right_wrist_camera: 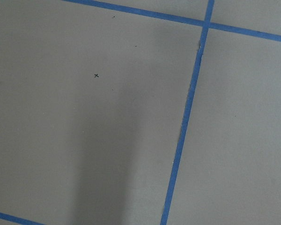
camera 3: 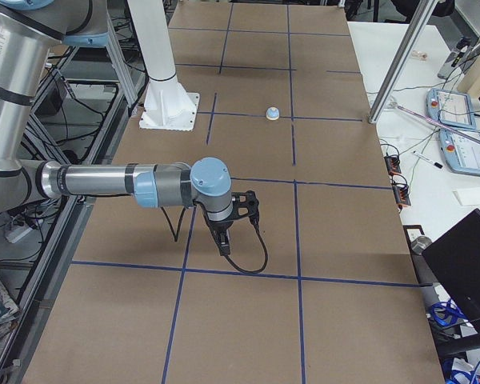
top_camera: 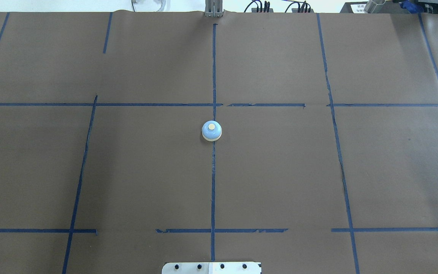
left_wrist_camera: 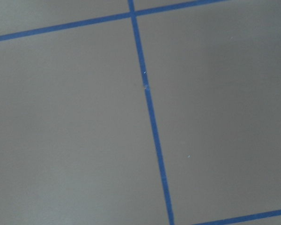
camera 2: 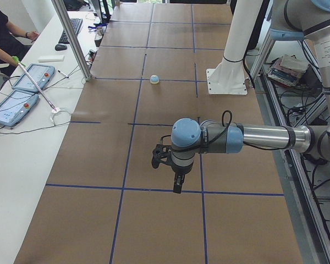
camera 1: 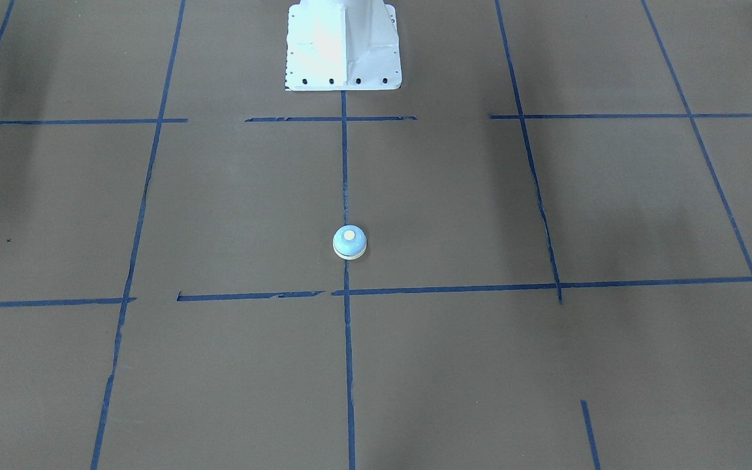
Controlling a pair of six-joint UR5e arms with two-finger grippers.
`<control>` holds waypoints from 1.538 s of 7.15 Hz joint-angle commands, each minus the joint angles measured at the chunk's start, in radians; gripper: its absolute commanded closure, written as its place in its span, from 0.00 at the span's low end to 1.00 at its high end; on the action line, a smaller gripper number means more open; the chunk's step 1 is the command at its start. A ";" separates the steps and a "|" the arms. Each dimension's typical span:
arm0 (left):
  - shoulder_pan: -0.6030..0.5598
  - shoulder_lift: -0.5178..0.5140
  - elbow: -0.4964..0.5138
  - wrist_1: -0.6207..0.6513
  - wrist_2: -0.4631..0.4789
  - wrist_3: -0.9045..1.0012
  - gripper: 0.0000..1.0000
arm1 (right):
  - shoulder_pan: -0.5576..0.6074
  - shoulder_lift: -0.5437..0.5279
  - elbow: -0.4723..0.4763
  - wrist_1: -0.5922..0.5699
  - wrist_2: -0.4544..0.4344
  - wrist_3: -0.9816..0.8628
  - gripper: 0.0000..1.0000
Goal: Place and press bell with both arms
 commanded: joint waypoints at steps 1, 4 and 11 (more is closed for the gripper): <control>0.012 -0.016 0.023 0.070 0.009 0.002 0.00 | 0.011 -0.012 0.001 0.002 0.005 -0.006 0.00; 0.049 -0.070 0.046 0.094 0.005 0.008 0.00 | 0.009 -0.009 -0.004 0.001 0.006 -0.007 0.00; 0.049 -0.042 0.015 0.092 0.001 0.009 0.00 | 0.009 -0.003 -0.034 0.005 0.012 -0.006 0.00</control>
